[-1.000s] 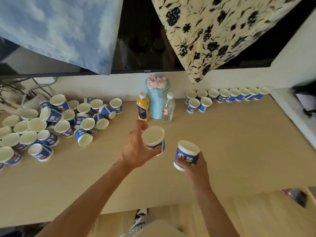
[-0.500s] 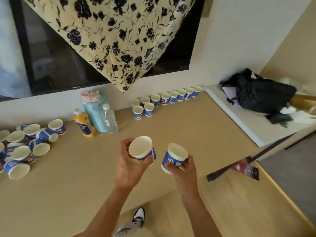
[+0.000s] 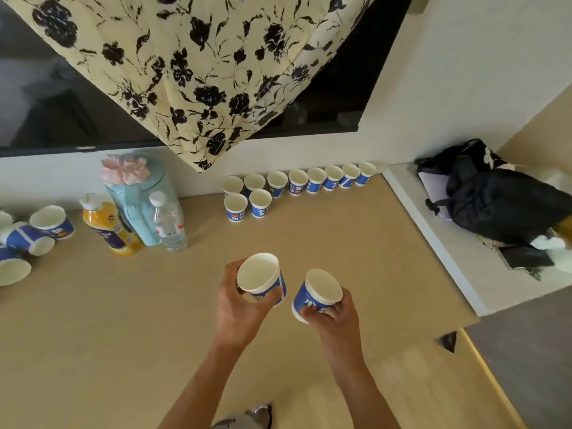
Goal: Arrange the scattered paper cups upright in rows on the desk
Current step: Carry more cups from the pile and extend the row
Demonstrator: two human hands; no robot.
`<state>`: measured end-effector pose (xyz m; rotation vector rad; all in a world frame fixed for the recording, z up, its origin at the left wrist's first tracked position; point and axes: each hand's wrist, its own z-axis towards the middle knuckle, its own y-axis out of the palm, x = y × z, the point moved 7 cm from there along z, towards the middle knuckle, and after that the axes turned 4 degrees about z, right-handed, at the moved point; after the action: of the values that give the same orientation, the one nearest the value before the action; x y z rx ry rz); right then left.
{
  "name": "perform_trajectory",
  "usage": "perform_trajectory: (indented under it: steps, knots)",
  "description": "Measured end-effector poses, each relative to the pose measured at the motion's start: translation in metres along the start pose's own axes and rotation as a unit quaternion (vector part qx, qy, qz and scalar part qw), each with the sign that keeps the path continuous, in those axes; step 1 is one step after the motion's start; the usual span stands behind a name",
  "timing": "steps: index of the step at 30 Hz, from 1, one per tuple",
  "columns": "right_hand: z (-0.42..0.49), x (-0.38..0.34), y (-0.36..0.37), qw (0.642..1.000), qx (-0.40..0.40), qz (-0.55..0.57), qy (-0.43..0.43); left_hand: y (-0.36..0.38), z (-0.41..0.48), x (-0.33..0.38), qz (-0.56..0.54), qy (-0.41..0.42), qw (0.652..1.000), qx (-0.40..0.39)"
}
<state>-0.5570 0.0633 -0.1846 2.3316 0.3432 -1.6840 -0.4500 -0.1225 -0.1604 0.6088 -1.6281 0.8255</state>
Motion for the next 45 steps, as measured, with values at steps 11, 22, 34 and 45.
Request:
perform_trajectory:
  steps: [11, 22, 34, 45]
  knots:
    - [0.126, -0.001, 0.030, 0.997, -0.045, -0.058, 0.031, 0.027, 0.074, 0.008, 0.035, -0.021, 0.998, 0.050]
    - [0.235, 0.009, 0.072, 0.986, -0.092, -0.139, 0.020, 0.040, 0.107, 0.002, 0.059, -0.075, 0.990, 0.101]
    - [0.333, 0.031, 0.110, 0.964, -0.134, -0.227, -0.016, 0.080, 0.146, 0.014, 0.072, -0.065, 0.991, 0.091]
    - [0.381, 0.051, 0.126, 0.963, -0.134, -0.232, -0.031, 0.088, 0.164, 0.009, 0.074, -0.083, 0.989, 0.095]
